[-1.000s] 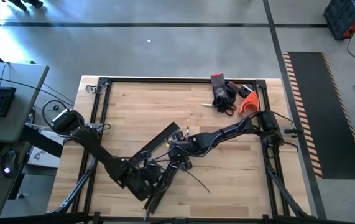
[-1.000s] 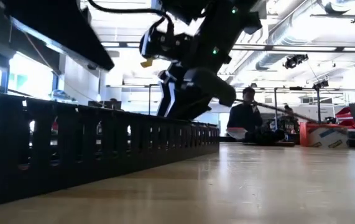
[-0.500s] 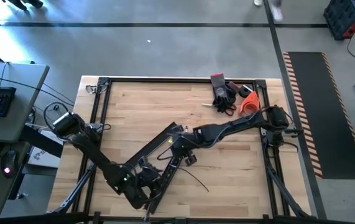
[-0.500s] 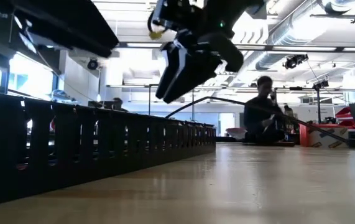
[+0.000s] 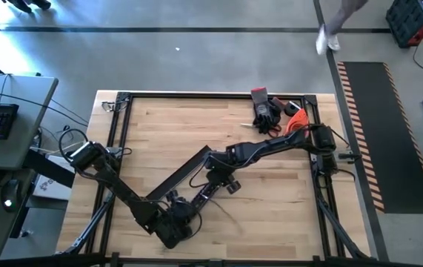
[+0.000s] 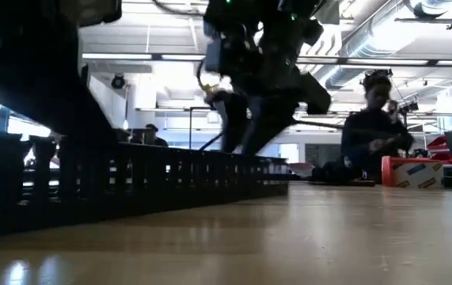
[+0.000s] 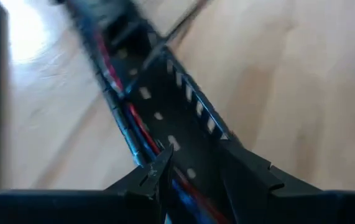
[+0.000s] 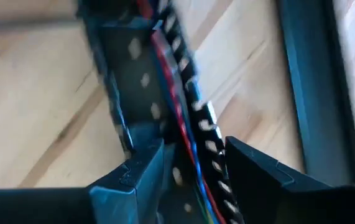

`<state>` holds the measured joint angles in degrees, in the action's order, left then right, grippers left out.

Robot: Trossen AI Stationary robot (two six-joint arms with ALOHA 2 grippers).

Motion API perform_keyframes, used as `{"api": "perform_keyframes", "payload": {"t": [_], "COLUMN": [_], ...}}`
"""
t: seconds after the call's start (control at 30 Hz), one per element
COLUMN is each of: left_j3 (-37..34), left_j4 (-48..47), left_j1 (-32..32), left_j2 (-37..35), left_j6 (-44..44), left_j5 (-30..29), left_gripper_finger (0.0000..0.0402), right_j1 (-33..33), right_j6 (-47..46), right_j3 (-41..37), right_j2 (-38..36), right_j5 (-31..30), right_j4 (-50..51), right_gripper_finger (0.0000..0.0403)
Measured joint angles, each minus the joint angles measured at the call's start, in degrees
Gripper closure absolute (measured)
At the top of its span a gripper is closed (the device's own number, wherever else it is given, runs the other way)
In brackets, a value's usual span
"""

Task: Ziptie cables
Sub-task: Close the black cable duct with the black cable duct cover

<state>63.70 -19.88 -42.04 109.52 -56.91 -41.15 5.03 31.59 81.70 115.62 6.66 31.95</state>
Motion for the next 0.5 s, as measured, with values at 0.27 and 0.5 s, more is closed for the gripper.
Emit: {"api": "perform_keyframes", "payload": {"t": [0.27, 0.5], "left_j3": [-0.03, 6.62], "left_j4": [-5.78, -10.58], "left_j1": [1.03, 1.01], "left_j2": [-1.69, -2.02], "left_j6": [0.76, 1.61], "left_j5": [-0.01, -1.42], "left_gripper_finger": [0.0296, 0.0296], "right_j1": [-0.15, 0.25], "right_j6": [-5.61, -5.84], "right_j3": [-0.09, -0.1], "right_j2": [-1.72, -7.76], "right_j5": [0.51, 1.22], "right_j4": [12.27, 12.02], "right_gripper_finger": [0.0247, 0.0247]}}
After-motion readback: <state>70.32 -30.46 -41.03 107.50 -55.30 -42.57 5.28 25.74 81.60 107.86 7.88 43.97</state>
